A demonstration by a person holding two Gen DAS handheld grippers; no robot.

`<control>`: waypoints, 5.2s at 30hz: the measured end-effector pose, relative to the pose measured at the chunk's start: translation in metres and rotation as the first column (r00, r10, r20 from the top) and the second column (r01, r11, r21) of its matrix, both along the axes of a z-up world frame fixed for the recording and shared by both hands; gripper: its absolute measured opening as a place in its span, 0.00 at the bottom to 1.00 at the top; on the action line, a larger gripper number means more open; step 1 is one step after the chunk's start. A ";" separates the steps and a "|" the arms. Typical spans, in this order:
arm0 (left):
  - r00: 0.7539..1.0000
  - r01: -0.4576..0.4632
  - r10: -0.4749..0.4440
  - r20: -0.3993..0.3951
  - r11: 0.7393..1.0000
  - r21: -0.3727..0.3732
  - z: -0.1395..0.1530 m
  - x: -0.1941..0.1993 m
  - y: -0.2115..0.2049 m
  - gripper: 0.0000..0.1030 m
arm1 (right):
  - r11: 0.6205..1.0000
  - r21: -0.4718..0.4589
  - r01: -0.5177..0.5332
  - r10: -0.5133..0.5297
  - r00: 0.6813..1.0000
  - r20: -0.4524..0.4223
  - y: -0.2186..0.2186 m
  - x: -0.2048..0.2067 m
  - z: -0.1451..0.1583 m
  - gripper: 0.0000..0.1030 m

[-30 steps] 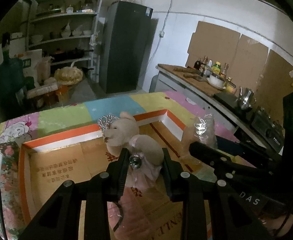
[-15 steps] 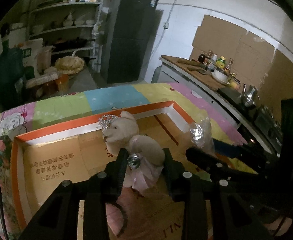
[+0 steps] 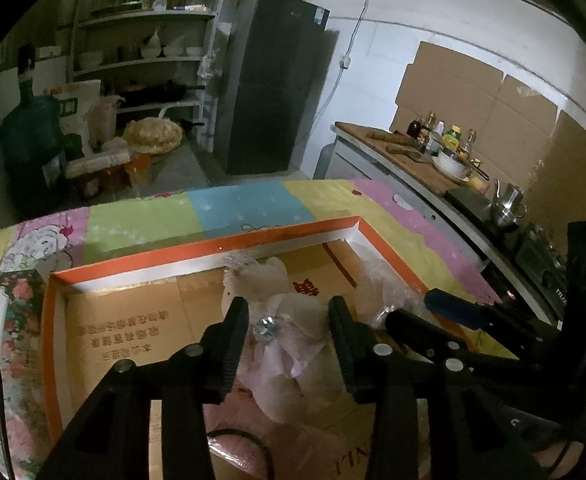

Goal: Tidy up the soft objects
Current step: 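Open the left tool to drop the bunny while the right tool releases the clear bag into the box, then move both tools back over the pile of remaining soft items, then grasp the grey-spotted white plush with the left tool while the right tool grasps the leopard-print plush, then carry the spotted plush and leopard-print plush over the cardboard box with both tools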

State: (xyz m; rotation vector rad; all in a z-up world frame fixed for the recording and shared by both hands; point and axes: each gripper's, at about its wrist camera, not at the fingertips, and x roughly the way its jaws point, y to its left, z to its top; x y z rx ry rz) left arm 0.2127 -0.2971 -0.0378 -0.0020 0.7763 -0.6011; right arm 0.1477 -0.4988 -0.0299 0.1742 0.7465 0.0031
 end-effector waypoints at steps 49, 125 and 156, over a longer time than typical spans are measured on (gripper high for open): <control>0.930 -0.228 0.222 0.294 0.974 -0.013 0.084 -0.119 0.162 0.57 | 0.999 -0.004 -0.040 0.039 0.969 0.244 0.140 -0.095 0.081 0.71; 0.923 -0.385 0.385 0.003 0.922 -0.034 -0.022 -0.064 0.389 0.32 | 0.899 0.009 -0.439 0.438 0.898 0.050 0.369 -0.043 0.002 0.11; 0.884 -0.403 0.423 0.199 0.906 -0.131 0.039 -0.113 0.396 0.07 | 0.893 -0.018 -0.449 0.445 0.877 0.181 0.361 -0.075 0.046 0.10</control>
